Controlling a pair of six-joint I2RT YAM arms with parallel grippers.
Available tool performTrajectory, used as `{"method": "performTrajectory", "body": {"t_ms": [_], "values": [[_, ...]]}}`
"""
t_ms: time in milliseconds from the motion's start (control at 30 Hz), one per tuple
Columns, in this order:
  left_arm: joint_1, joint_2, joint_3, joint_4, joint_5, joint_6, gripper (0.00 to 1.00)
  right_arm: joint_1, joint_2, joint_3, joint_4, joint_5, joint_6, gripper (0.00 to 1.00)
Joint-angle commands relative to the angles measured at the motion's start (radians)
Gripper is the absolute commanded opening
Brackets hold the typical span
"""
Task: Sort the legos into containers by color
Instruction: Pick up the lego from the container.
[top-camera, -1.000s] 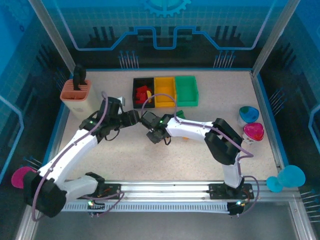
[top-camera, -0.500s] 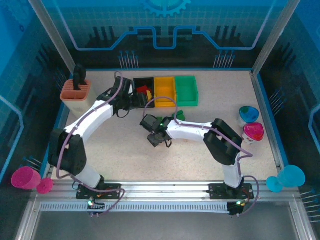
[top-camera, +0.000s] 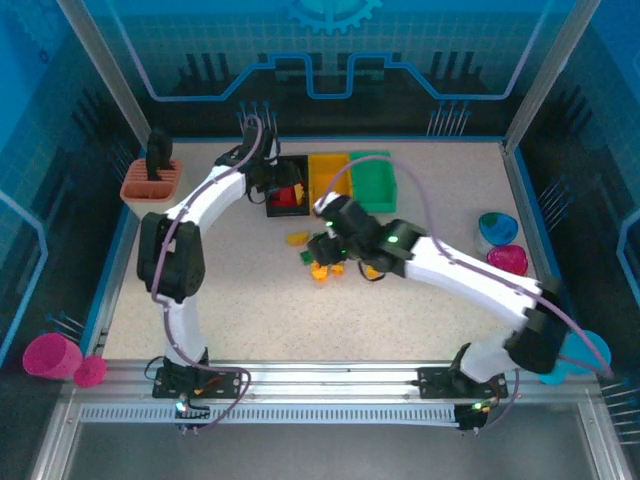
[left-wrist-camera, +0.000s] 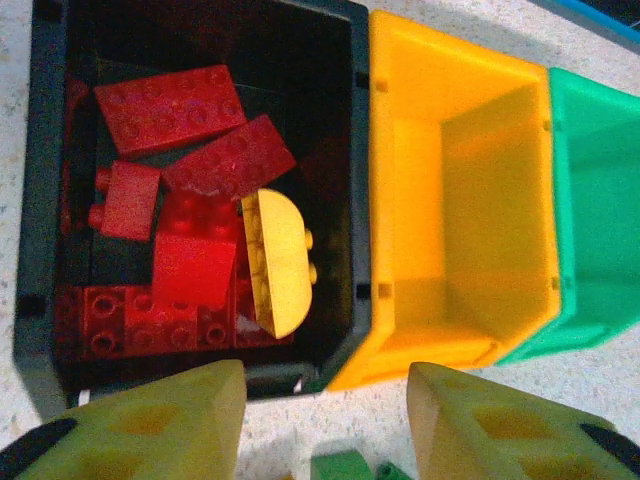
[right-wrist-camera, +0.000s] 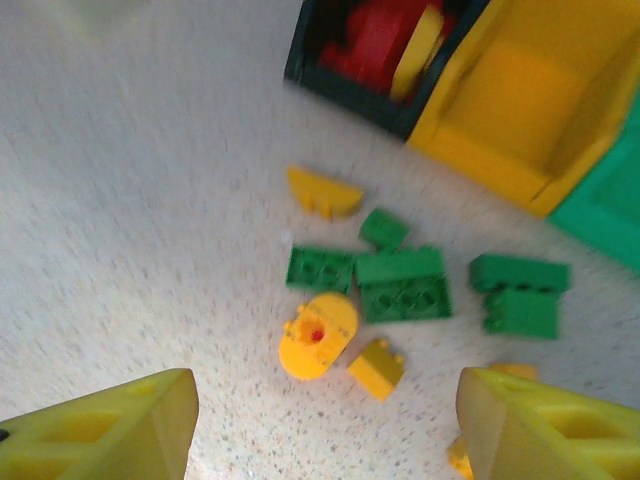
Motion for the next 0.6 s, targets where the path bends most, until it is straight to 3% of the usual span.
{"method": "performTrajectory", "body": {"t_ms": [0, 233, 567], "values": [[0.008, 0.079, 0.083, -0.091, 0.017, 0.022, 0.43, -0.038, -0.110, -0.079, -0.023, -0.003, 0.034, 0.70], [0.008, 0.166, 0.160, -0.108, 0.000, 0.012, 0.38, -0.080, -0.316, -0.236, -0.029, -0.014, 0.083, 0.70], [-0.001, 0.236, 0.198, -0.122, 0.009, -0.002, 0.35, -0.102, -0.444, -0.344, -0.040, -0.005, 0.125, 0.70]]}}
